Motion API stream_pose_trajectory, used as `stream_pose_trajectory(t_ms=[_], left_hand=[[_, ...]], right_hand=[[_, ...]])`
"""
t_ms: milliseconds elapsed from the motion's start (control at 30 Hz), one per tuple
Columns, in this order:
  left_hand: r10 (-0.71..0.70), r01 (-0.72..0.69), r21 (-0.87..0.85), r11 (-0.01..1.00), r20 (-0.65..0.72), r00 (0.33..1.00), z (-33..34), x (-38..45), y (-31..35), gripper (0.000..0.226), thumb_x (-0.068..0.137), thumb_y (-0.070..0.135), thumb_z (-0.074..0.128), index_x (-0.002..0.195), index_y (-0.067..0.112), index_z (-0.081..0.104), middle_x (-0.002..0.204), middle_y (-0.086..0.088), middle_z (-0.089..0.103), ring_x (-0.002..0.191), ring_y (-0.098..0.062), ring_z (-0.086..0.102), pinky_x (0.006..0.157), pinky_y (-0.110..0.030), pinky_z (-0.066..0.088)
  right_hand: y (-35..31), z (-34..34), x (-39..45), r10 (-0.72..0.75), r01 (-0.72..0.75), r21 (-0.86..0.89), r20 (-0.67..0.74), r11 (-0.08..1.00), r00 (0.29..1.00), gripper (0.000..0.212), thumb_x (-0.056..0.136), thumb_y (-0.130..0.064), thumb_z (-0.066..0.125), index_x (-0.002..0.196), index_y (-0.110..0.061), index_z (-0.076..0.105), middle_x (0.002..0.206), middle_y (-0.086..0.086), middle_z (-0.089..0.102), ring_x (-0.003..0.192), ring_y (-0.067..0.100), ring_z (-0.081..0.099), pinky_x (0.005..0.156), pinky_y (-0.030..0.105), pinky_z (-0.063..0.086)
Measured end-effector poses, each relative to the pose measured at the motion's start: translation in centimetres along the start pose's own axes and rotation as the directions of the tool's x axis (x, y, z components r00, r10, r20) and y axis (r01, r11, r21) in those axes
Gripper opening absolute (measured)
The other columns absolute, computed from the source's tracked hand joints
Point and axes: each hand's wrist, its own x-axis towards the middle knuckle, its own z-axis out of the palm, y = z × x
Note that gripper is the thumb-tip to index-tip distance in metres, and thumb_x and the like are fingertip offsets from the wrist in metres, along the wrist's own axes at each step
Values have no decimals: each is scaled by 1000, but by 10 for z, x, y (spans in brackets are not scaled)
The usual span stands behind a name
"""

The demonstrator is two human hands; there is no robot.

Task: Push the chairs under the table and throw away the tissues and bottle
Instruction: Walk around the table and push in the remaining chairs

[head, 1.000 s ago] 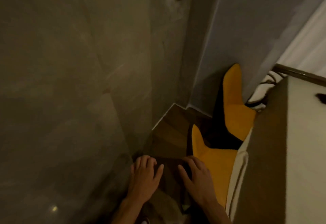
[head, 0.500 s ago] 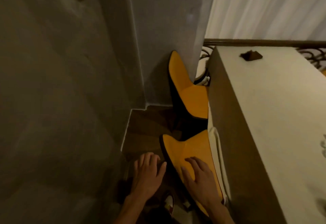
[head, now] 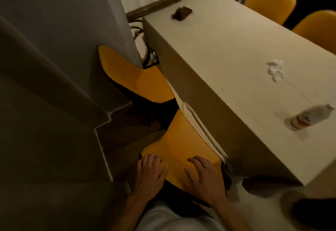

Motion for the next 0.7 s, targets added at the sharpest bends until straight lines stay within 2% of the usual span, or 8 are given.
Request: stream_pose_trajectory(t_ms=[167,267,367,467,600,700], left_hand=[[174,-177,11,984,120,977,11,19,-20,38,97,56,30,102,28,55,108,7,55,103,-15,49,93,-36,38],[287,-302,56,952,192,939,18,32,-36,36,96,56,31,98,29,56,103,7,57,99,-16,51,92,-38,38],[348,-369,51,928,231,908,18,52,-54,36,95,54,32,95,28,57,98,7,58,94,-16,52,85,-38,41],[390,-411,21,912,272,880,20,67,-70,36,96,53,30,93,29,56,97,6,57,92,-17,51,82,-38,42],[481,-493,-38,869,296,825,20,68,-77,32,96,48,31,90,30,57,95,6,56,90,-18,51,78,-37,40],[508,-511,-78,856,308,804,17,60,-80,34,98,50,29,96,33,58,101,6,58,95,-18,51,81,-36,40]], right_hand=[[-1,17,-12,210,-207,57,-49,977,976,68,92,-74,19,134,-34,55,139,-9,52,125,13,49,105,30,41],[-6,32,-23,360,-354,106,-53,929,931,69,91,-76,17,136,-36,52,142,-11,49,126,13,49,107,34,41],[-16,51,-32,469,-462,105,-59,881,881,64,93,-74,17,136,-40,50,142,-12,49,127,13,48,109,40,37],[-30,66,-36,501,-506,-15,-123,862,857,51,98,-65,23,131,-41,54,135,-16,55,123,6,50,106,36,34],[-48,77,-38,520,-546,-61,-235,836,822,42,101,-57,30,117,-38,64,119,-17,63,111,6,57,100,37,37],[-58,85,-47,556,-592,-72,-269,802,786,43,101,-58,29,116,-39,65,119,-19,63,113,5,55,105,39,33]])
